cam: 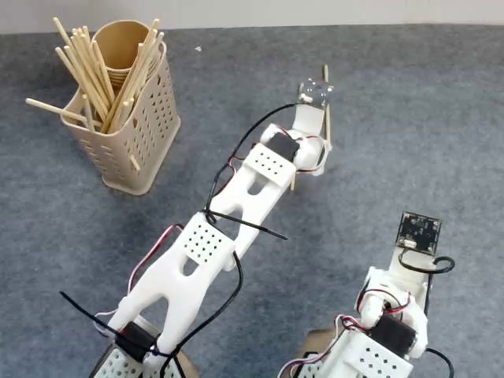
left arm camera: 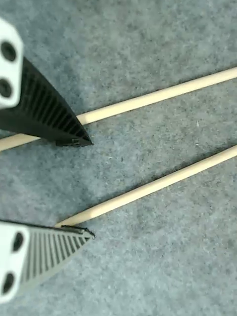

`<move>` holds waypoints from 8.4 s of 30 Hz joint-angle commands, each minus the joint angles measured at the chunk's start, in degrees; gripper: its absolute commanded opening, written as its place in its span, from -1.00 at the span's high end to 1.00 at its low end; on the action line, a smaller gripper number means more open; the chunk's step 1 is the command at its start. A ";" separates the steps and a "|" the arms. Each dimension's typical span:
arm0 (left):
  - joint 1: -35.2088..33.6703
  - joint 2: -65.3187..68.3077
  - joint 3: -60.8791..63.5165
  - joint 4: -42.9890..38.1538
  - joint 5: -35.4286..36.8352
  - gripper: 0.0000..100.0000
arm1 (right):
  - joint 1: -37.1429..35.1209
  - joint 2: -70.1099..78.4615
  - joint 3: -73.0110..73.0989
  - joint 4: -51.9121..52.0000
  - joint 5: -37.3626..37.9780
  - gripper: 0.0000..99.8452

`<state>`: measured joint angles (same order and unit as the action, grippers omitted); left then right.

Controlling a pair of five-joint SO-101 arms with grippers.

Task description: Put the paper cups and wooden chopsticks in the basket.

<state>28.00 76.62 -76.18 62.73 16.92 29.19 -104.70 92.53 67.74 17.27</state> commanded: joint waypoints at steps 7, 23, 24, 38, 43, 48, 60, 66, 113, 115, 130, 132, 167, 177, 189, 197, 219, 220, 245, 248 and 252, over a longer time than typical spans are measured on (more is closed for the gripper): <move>-4.26 -0.75 -8.22 10.73 0.44 0.64 | -0.22 -0.48 -1.98 -0.04 -0.26 0.95; -1.54 -0.40 -16.48 12.13 0.18 0.64 | -0.40 -0.48 -1.98 -0.04 -0.26 0.95; -1.45 -0.31 -16.40 11.69 -0.18 0.64 | -0.40 -0.48 -1.98 -0.04 -0.26 0.95; 1.45 5.49 -11.65 10.20 -9.76 0.98 | -0.48 -0.48 -1.98 -0.04 -0.26 0.95; 1.54 3.21 -12.09 16.88 -9.67 0.99 | -0.48 -0.48 -1.98 -0.13 -0.26 0.95; 1.27 -3.47 -12.09 20.31 -9.58 0.99 | -0.48 -0.48 -1.98 -0.13 -0.26 0.95; -5.32 -11.21 -11.91 29.10 3.43 0.99 | -0.48 -0.48 -1.89 -0.13 -0.26 0.95; -6.37 -9.54 -11.91 32.44 5.89 0.99 | -0.48 -0.48 -1.89 -0.13 -0.26 0.95; -10.15 -3.47 -13.14 21.45 -9.49 0.54 | -0.48 -0.48 -1.89 -0.22 -0.26 0.95; -10.15 -3.21 -12.88 21.45 -9.58 0.54 | -0.48 -0.48 -1.89 -0.22 -0.26 0.95; -6.90 4.44 -10.68 19.87 -9.58 0.54 | -0.48 -0.48 -1.89 -0.22 -0.18 0.95; -6.55 5.05 -10.95 20.13 -9.41 0.54 | -0.48 -0.48 -1.89 -0.22 -0.18 0.95; -4.00 1.71 -10.95 22.86 -5.54 0.99 | -0.48 -0.48 -1.89 -0.22 -0.18 0.95; 8.22 -20.70 -18.51 34.90 -14.07 0.99 | -0.48 -0.48 -1.89 -0.22 -0.18 0.95; -8.57 -42.07 -18.86 30.07 -21.45 0.99 | -0.57 -0.48 -1.89 -0.22 -0.18 0.95; -29.58 -54.29 -18.59 19.60 -26.11 0.99 | -1.98 -0.48 -1.80 -0.40 -0.18 0.95; -36.62 -106.15 41.10 39.12 -25.93 0.99 | -3.30 -0.40 -1.80 -0.66 -0.26 0.95; -34.42 -109.05 45.23 37.54 -25.93 0.99 | -3.30 -0.40 -1.80 -0.66 -0.26 0.95; -37.41 -118.55 107.82 -37.54 -12.40 0.99 | -3.30 -0.40 -1.71 -0.66 -0.26 0.95; -37.49 -121.45 115.65 -42.64 -15.03 0.99 | -3.30 -0.40 -1.71 -0.66 -0.26 0.95; -37.49 -124.18 121.71 -44.40 -17.67 0.99 | -3.30 -0.40 -1.71 -0.66 -0.26 0.95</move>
<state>-8.75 -45.58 42.33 19.30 0.75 26.20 -104.70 92.53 67.74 17.27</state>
